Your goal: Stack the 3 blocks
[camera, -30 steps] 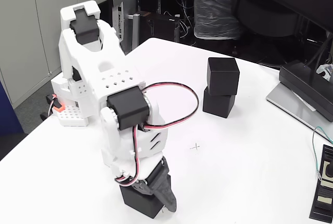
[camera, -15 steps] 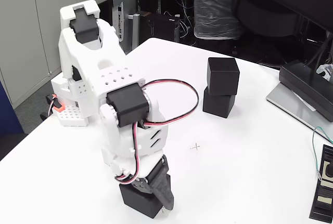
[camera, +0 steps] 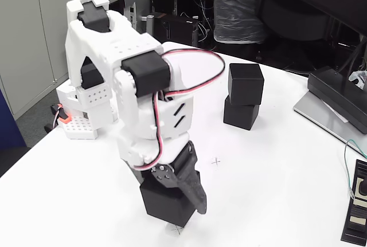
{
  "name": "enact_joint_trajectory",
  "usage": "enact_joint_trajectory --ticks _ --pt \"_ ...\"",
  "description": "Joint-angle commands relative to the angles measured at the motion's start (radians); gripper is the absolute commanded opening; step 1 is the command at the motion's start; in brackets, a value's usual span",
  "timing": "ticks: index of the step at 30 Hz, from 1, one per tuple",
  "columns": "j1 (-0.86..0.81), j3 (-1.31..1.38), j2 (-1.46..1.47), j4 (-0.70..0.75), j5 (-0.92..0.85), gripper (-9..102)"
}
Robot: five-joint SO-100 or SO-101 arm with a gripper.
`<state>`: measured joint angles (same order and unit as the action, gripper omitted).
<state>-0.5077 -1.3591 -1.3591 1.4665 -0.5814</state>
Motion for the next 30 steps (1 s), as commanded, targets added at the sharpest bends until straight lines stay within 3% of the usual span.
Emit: enact_joint_trajectory --ticks 1,11,30 --pt "0.015 0.064 -0.098 0.038 0.002 20" --pt "0.137 0.176 -0.293 0.117 0.072 21" --pt "0.638 0.193 -0.468 0.117 0.337 20"
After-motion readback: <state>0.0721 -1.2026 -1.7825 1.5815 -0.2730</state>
